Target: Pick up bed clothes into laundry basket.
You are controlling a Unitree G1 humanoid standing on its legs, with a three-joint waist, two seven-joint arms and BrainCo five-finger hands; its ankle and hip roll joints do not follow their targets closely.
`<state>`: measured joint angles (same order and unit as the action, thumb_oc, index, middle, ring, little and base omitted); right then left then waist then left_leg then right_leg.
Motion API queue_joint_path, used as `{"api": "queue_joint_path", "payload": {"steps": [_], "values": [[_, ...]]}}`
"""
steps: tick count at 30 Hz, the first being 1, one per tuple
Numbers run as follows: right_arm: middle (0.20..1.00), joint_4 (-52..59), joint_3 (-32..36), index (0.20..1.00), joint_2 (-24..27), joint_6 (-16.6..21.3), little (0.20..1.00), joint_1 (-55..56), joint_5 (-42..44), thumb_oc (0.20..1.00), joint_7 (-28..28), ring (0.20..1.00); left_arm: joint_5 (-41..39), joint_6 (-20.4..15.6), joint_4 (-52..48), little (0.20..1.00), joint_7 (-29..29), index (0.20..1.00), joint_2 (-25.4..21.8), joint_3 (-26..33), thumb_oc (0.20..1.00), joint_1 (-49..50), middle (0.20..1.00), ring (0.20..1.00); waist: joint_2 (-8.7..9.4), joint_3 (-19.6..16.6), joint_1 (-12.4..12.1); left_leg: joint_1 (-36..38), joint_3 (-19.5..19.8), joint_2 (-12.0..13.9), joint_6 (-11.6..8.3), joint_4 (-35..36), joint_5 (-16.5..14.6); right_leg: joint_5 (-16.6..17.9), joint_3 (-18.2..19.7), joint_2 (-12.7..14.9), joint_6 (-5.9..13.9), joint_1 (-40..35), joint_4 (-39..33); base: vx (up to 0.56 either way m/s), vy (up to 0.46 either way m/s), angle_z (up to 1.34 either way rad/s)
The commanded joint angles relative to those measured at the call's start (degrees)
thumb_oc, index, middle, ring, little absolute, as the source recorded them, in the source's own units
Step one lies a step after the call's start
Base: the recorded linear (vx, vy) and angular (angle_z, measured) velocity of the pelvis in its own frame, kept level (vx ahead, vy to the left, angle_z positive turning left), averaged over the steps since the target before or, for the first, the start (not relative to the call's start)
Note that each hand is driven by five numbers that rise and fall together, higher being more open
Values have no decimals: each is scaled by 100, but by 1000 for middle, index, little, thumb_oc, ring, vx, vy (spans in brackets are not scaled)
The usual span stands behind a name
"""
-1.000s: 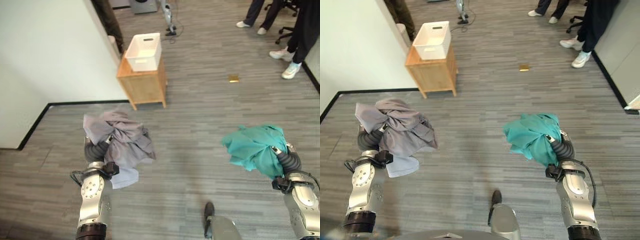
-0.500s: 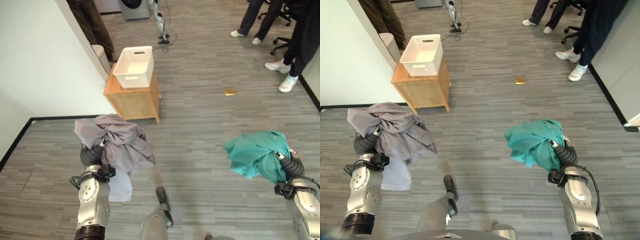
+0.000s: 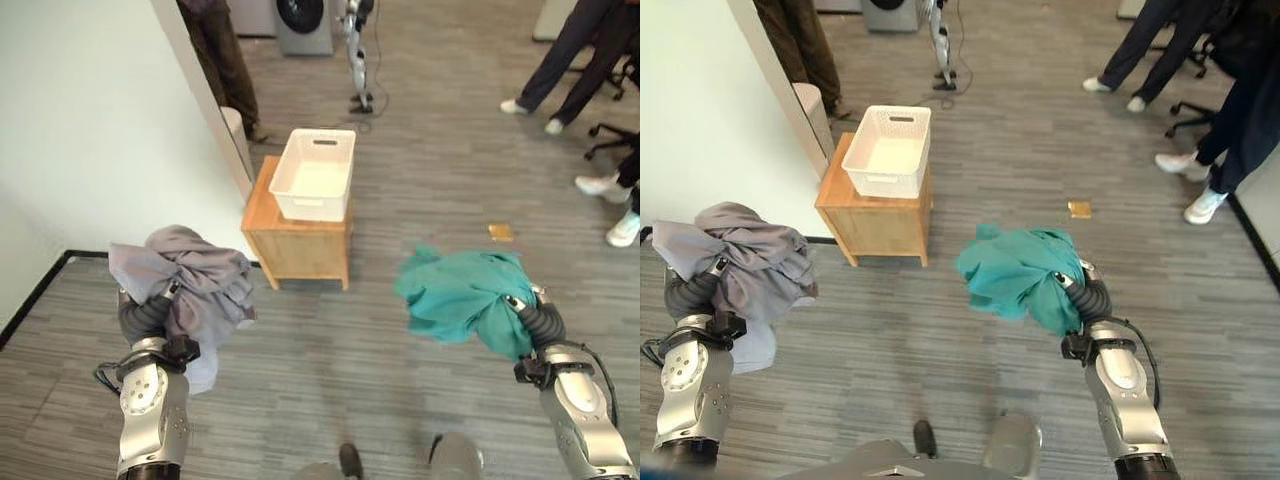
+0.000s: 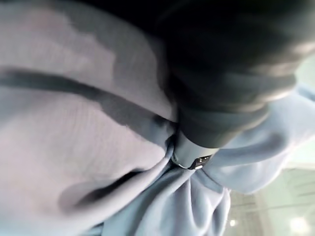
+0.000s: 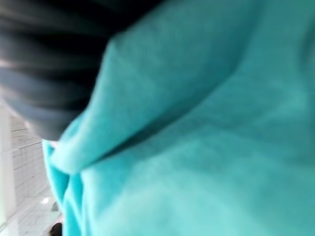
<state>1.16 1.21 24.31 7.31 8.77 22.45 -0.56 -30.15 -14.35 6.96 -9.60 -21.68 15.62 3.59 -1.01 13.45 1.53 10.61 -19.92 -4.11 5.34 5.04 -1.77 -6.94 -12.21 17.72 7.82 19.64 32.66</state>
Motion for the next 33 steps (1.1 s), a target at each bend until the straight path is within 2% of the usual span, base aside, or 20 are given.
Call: {"api": "queue_joint_path", "payload": {"steps": [1, 2, 4, 7, 9, 10, 11, 12, 13, 15, 16, 17, 19, 20, 22, 24, 26, 29, 31, 33], "values": [[200, 9, 505, 200, 113, 343, 200, -297, 30, 200, -45, 200, 58, -424, -359, 200, 127, 200, -241, 3, 200, -405, 200, 200, 15, 69, 193, 122, 311, 433, -620, -149, -99, 885, 435, -839, 103, -1025, -2220, 659, -160, 53], [200, 16, 568, 200, 100, 347, 200, -207, 48, 200, -42, 200, 16, -450, -309, 200, 182, 200, -224, -76, 200, -518, 200, 200, 24, 63, 338, 268, 416, 409, -684, -90, -193, 1073, 718, -963, 171, -945, -2792, 522, -118, 52], [200, 67, 669, 200, 64, 370, 200, -105, 31, 200, -28, 200, -37, -504, -255, 200, 293, 200, -182, -203, 200, -701, 200, 200, 69, 7, 497, 459, 551, 405, -791, -16, -306, 1401, 956, -959, 322, -762, -3381, 485, -148, 59], [200, 154, 830, 200, 37, 410, 200, 58, 79, 200, 32, 200, -147, -553, -165, 200, 452, 200, -11, -379, 200, -812, 200, 200, 114, -122, 633, 730, 701, 499, -919, -152, -510, 1532, 808, -869, 390, -853, -3361, 378, -194, 66], [200, 110, 822, 200, 45, 443, 200, 59, 66, 200, 16, 200, -131, -557, -112, 200, 426, 200, 43, -419, 200, -824, 200, 200, 136, -163, 660, 757, 745, 583, -984, -393, -550, 1581, 767, -881, 312, -949, -3262, 337, -241, 37], [200, 49, 837, 200, 87, 478, 200, 49, 106, 200, -4, 200, -195, -569, -110, 200, 470, 200, 126, -497, 200, -833, 200, 200, 95, -152, 725, 732, 847, 760, -1098, -840, -384, 1586, 855, -985, 234, -988, -3079, 250, -217, 51], [200, 35, 861, 200, 108, 458, 200, 53, 167, 200, -14, 200, -309, -541, -64, 200, 507, 200, 186, -563, 200, -840, 200, 200, 101, -172, 709, 541, 862, 923, -1166, -1366, -188, 1509, 759, -988, 149, -1093, -3033, 462, -466, 47], [200, -26, 860, 200, 228, 536, 200, -36, 388, 200, -51, 200, -671, -508, -41, 200, 571, 200, 377, -638, 200, -878, 200, 200, 161, -141, 657, -164, 917, 1260, -1330, -2988, 570, 1337, 523, -1044, -182, -1510, -3119, 462, -504, 16], [200, -22, 859, 200, 307, 547, 200, -62, 425, 200, -29, 200, -723, -492, -39, 200, 570, 200, 405, -645, 200, -833, 200, 200, 202, -93, 572, -379, 923, 1364, -1365, -3549, 771, 1210, 402, -1119, -311, -1795, -3225, 440, -483, 31], [200, -62, 924, 200, 432, 518, 200, -94, 394, 200, -115, 200, -774, -453, -60, 200, 607, 200, 419, -654, 200, -767, 200, 200, 326, -42, 433, -819, 755, 1427, -1374, -3793, 884, 1042, 297, -1083, -406, -2207, -3423, 241, -228, 35], [200, -68, 926, 200, 434, 520, 200, -97, 394, 200, -115, 200, -776, -452, -62, 200, 608, 200, 421, -657, 200, -768, 200, 200, 318, -31, 434, -823, 764, 1438, -1378, -3821, 868, 1040, 290, -1092, -407, -2224, -3434, 318, -174, 9], [200, -53, 975, 200, 543, 497, 200, -176, 349, 200, -185, 200, -906, -417, 27, 200, 624, 200, 452, -643, 200, -746, 200, 200, 389, 15, 283, -1212, 553, 1613, -1349, -3341, 793, 963, 249, -1012, -402, -2547, -3548, 400, -96, 14], [200, 11, 1032, 200, 613, 521, 200, -224, 261, 200, -211, 200, -940, -402, 163, 200, 532, 200, 477, -603, 200, -672, 200, 200, 319, -44, 164, -1399, 496, 1475, -1334, -1966, 725, 774, 182, -995, -304, -2759, -3600, 461, -20, 16], [200, 12, 1017, 200, 634, 519, 200, -246, 211, 200, -215, 200, -950, -400, 189, 200, 539, 200, 486, -598, 200, -637, 200, 200, 302, -80, 109, -1401, 601, 1357, -1320, -1477, 777, 715, 176, -1001, -281, -2823, -3606, 312, 60, 0], [200, 19, 1012, 200, 733, 507, 200, -319, 86, 200, -241, 200, -962, -408, 240, 200, 525, 200, 479, -548, 200, -617, 200, 200, 226, -150, 52, -1469, 666, 1305, -1405, -819, 1121, 631, 193, -1063, -256, -2944, -3626, 337, 68, -17], [200, 69, 1010, 200, 809, 483, 200, -436, -8, 200, -268, 200, -890, -423, 221, 200, 500, 200, 408, -480, 200, -595, 200, 200, 207, -193, 70, -1398, 515, 1284, -1433, -822, 1143, 530, 209, -1068, -278, -3081, -3587, 275, 71, -22], [200, 105, 1017, 200, 839, 471, 200, -530, -39, 200, -247, 200, -838, -434, 163, 200, 500, 200, 346, -427, 200, -581, 200, 200, 207, -221, 90, -1323, 424, 1278, -1404, -940, 1006, 427, 240, -1063, -277, -3158, -3563, 185, 108, -25], [200, 11, 1005, 200, 876, 540, 200, -805, -188, 200, -334, 200, -679, -468, 66, 200, 402, 200, 159, -331, 200, -590, 200, 200, 206, -444, 100, -1083, 292, 1107, -1177, -907, 616, 322, 315, -806, -129, -3263, -3343, 308, 220, -38], [200, -32, 927, 200, 849, 507, 200, -882, -230, 200, -339, 200, -638, -475, -23, 200, 324, 200, 72, -290, 200, -585, 200, 200, 224, -481, 76, -916, 191, 992, -1019, -803, 460, 371, 425, -680, -32, -3072, -2794, 210, 213, -40], [200, -120, 816, 200, 826, 491, 200, -1050, -248, 200, -338, 200, -619, -474, 8, 200, 262, 200, -26, -258, 200, -635, 200, 200, 228, -397, 37, -713, 102, 849, -806, -680, 328, 758, 612, -500, 122, -2392, -1647, 131, 224, -11]]}}
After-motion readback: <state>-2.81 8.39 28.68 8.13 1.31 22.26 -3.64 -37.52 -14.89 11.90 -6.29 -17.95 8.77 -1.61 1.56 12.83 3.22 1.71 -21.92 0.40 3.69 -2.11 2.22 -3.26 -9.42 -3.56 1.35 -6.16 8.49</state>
